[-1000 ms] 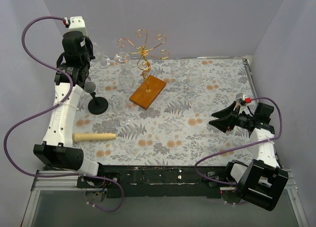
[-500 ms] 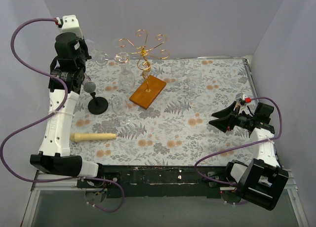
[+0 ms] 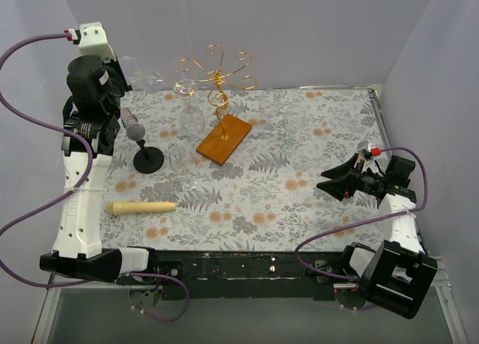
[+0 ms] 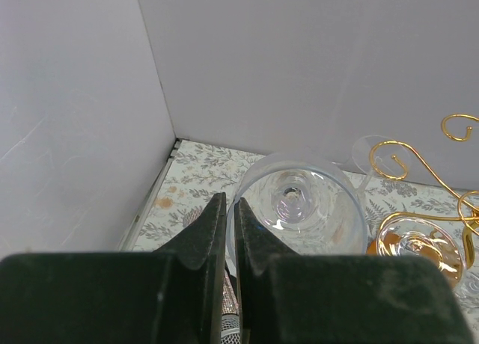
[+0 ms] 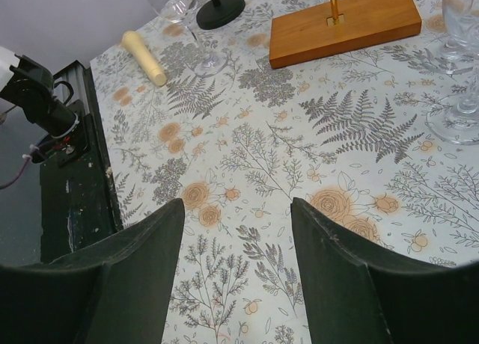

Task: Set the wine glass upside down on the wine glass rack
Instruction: Turn the wine glass upside down at the wine rack.

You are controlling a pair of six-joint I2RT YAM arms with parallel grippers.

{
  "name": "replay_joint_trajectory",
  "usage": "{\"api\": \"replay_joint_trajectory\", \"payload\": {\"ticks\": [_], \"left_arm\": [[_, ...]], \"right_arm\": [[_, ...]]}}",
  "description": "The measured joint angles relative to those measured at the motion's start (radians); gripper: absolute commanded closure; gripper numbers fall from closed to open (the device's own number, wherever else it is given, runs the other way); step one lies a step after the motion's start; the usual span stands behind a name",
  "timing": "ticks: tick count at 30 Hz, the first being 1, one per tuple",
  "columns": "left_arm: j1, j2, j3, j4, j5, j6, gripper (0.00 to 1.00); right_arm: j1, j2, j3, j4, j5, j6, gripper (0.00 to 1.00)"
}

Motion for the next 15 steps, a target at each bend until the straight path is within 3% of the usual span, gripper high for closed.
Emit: {"api": "replay_joint_trajectory", "payload": {"ticks": [15], "left_arm": [[-0.005, -0.074, -0.058, -0.007, 0.044, -0.008, 1.0]], "right_arm": [[-0.006, 0.0, 0.0, 0.0, 0.006, 0.0, 0.33]]}}
